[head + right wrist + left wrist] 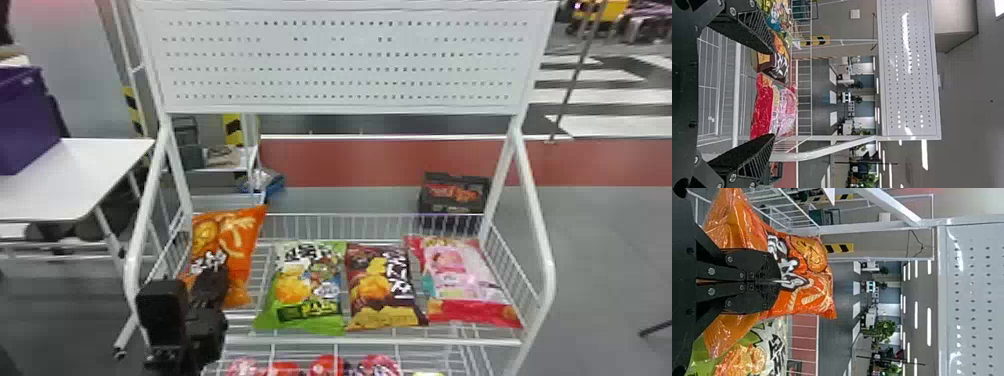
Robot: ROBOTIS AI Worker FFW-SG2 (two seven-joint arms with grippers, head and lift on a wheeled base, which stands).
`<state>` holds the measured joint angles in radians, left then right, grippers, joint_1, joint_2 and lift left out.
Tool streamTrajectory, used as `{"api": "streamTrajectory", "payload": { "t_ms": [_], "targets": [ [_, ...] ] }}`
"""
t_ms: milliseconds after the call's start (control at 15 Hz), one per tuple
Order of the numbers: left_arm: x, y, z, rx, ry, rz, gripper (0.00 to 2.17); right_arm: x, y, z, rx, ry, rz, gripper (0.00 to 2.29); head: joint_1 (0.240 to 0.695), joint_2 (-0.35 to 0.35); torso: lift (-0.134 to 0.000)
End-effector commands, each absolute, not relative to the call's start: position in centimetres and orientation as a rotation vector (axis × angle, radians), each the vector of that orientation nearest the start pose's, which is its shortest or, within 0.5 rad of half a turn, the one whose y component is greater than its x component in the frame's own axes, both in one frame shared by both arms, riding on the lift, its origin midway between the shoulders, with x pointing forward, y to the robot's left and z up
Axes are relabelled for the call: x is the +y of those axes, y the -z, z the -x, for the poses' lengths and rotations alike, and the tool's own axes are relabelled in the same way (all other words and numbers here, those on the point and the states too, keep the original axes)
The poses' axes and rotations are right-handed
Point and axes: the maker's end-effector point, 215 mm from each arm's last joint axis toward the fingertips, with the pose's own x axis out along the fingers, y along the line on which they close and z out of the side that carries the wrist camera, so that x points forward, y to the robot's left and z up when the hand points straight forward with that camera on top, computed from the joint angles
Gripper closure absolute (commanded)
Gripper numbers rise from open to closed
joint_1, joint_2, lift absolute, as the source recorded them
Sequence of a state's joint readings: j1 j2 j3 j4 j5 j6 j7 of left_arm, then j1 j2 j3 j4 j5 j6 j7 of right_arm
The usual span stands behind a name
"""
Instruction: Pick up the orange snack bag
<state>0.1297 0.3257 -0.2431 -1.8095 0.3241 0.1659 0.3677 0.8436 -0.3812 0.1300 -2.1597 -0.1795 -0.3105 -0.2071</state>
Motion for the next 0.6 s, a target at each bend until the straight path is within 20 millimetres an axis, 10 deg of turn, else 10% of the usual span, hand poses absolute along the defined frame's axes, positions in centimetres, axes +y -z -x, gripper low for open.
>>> {"api": "streamTrajectory", "payload": {
  "t_ms": [0,533],
  "targets": [
    [23.7,35.5,-51.9,0.132,-0.051,0.0,1.33,-21.4,33.0,-33.4,-0.001,-0.115,-0.024,0.14,0.499,0.0,0.0],
    [24.7,35.0,-43.2,0.13,-0.041,0.012,1.33,-20.7,33.1,-33.7,-0.001,-0.125,-0.027,0.14,0.499,0.0,0.0]
  ]
}}
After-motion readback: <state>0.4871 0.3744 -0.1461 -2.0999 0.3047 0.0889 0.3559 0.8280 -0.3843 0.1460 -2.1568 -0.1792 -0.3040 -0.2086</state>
